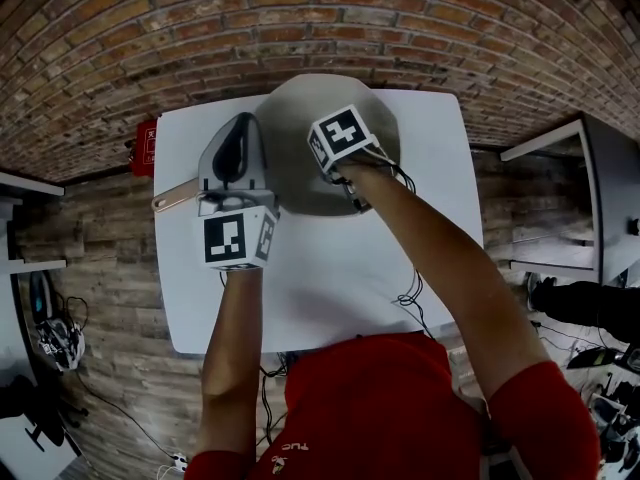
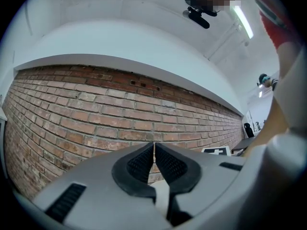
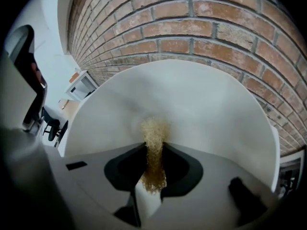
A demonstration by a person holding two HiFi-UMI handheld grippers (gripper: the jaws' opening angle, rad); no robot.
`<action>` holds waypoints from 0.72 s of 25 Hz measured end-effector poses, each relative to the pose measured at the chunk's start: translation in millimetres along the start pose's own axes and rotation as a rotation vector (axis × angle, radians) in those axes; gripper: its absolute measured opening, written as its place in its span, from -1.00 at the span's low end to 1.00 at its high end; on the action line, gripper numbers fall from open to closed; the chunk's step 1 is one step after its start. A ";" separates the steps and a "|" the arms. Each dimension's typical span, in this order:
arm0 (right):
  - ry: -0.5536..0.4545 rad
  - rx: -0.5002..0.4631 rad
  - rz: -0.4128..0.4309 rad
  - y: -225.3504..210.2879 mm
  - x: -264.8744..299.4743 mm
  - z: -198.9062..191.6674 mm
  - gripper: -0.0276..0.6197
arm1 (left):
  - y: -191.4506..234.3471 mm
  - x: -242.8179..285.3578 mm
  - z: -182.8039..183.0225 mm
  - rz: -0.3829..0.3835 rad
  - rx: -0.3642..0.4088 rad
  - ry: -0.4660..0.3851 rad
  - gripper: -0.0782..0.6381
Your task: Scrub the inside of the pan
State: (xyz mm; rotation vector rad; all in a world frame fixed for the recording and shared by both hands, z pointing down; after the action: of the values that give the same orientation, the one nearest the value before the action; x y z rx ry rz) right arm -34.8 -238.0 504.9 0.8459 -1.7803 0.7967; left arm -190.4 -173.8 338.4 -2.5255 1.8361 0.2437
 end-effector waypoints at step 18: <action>0.150 -0.157 0.079 27.5 12.8 -14.1 -0.64 | 5.3 -10.7 -0.2 0.004 0.008 0.007 -0.72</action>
State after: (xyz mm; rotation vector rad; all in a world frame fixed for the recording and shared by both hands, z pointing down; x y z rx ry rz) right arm -54.4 -214.0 517.4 0.6003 -1.7258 0.7404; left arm -198.7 -165.4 340.4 -2.5208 1.8410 0.2280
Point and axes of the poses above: the fingertips, and each gripper's own axes: x forward along the fingers, y to its left, z out of its top, the point moved 6 cm from there along -x, backward along the fingers, and after that the axes turned 2 degrees about -x, right-handed, at the moved point
